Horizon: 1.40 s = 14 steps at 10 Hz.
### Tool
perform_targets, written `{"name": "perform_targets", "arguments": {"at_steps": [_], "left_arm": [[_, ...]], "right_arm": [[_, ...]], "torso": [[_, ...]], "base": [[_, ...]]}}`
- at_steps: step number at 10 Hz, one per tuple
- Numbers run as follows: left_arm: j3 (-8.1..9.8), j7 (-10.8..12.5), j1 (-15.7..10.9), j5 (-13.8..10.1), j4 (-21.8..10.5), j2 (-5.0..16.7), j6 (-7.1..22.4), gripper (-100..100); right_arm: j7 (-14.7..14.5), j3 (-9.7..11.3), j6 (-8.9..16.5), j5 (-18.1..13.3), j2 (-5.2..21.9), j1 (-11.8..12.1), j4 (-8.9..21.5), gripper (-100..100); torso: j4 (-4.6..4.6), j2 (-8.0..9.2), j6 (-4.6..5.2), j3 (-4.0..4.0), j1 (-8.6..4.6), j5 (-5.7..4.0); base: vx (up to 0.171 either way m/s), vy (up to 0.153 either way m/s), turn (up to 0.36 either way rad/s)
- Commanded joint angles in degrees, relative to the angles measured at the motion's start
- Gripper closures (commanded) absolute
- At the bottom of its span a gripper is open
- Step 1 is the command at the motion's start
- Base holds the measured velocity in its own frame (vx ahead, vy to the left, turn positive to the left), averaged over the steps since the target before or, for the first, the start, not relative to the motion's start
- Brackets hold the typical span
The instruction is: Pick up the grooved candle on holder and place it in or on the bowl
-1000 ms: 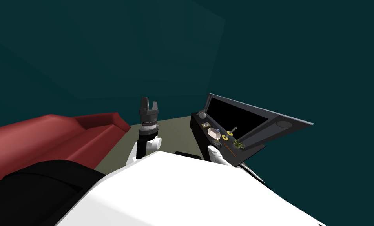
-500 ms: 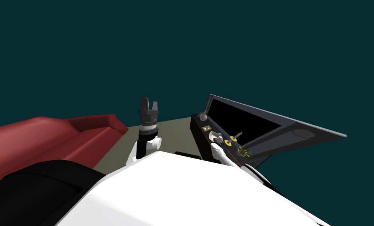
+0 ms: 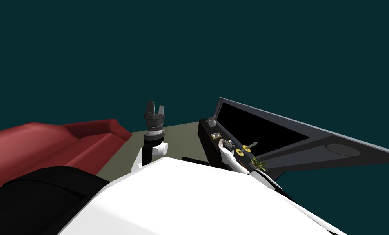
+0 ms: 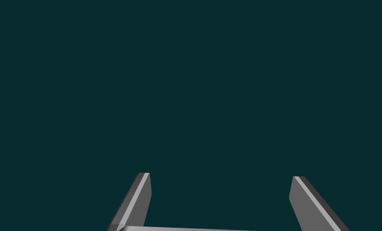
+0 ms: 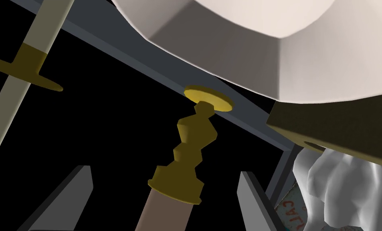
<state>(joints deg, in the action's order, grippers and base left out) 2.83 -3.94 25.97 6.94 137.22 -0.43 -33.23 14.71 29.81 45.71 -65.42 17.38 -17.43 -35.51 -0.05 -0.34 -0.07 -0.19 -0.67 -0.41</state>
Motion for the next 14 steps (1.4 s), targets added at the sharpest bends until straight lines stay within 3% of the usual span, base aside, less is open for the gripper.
{"name": "perform_targets", "arguments": {"at_steps": [1, 3, 4, 5, 6, 7, 8, 9, 10, 13, 14], "left_arm": [[0.00, 0.00, 0.00, 0.00, 0.00, 0.00, 0.00, 0], [0.00, 0.00, 0.00, 0.00, 0.00, 0.00, 0.00, 0], [0.00, 0.00, 0.00, 0.00, 0.00, 0.00, 0.00, 0], [0.00, 0.00, 0.00, 0.00, 0.00, 0.00, 0.00, 0], [0.00, 0.00, 0.01, 0.00, 0.00, 0.00, 0.00, 0], [0.00, 0.00, 0.00, 0.00, 0.00, -0.01, 0.00, 0], [0.00, 0.00, 0.01, 0.00, 0.00, -0.01, 0.00, 0], [-0.01, 0.00, 0.00, 0.00, 0.00, -0.01, 0.00, 0], [0.00, 0.00, 0.00, 0.00, 0.00, 0.00, 0.00, 0], [0.00, 0.00, 0.01, 0.00, 0.00, -0.01, 0.00, 0], [0.00, 0.00, 0.00, 0.00, 0.00, 0.00, 0.00, 0]], "right_arm": [[0.00, 0.00, 0.00, 0.00, 0.00, 0.00, 0.00, -100], [0.00, 0.00, 0.00, 0.00, 0.00, 0.00, 0.00, -100], [0.00, 0.00, 0.00, 0.00, 0.00, 0.00, 0.00, 0], [-2.86, -2.86, -2.87, -0.49, -0.27, 0.72, -2.07, -100], [-3.82, -3.42, -3.28, -0.49, -0.27, 0.72, -2.07, -100], [-5.41, -5.58, -5.50, -0.98, -0.54, 1.44, -4.14, -100], [-6.87, -6.83, -6.55, -0.98, -0.54, 1.44, -4.14, -100], [-7.64, -6.83, -6.55, -0.98, -0.54, 1.44, -4.14, -100], [-9.78, -9.43, -9.16, -1.48, -0.81, 2.16, -6.21, -100], [-14.18, -13.67, -13.11, -1.97, -1.09, 2.88, -8.28, -100], [-15.29, -13.67, -13.11, -1.97, -1.09, 2.88, -8.28, -100]], "torso": [[0.00, 0.00, 0.00, 0.00, 0.00, 0.00], [0.02, 0.07, 0.00, 0.04, 0.00, 0.00], [0.02, 0.08, 0.00, 0.05, 0.00, 0.00], [0.02, 0.08, 0.00, 0.05, 0.00, 0.00], [0.00, -0.02, 0.04, -0.01, 0.15, 0.03], [-0.01, -0.07, 0.00, -0.04, 0.25, 0.05], [-0.03, -0.15, 0.01, -0.08, 0.37, 0.07], [-0.02, -0.11, -0.01, -0.06, 0.32, 0.08], [0.00, -0.02, -0.02, -0.01, 0.14, 0.04], [-0.02, -0.14, 0.00, -0.07, 0.31, 0.07], [-0.02, -0.10, 0.00, -0.06, 0.26, 0.06]], "base": [[0.000, 0.000, 0.000], [0.000, 0.000, 0.000], [0.000, 0.000, 0.000], [0.036, 0.046, -0.206], [0.046, 0.072, -0.156], [0.066, 0.102, -0.218], [0.045, 0.084, -0.134], [0.014, 0.029, -0.003], [0.037, 0.047, -0.211], [0.045, 0.076, -0.159], [0.010, 0.030, -0.019]]}}
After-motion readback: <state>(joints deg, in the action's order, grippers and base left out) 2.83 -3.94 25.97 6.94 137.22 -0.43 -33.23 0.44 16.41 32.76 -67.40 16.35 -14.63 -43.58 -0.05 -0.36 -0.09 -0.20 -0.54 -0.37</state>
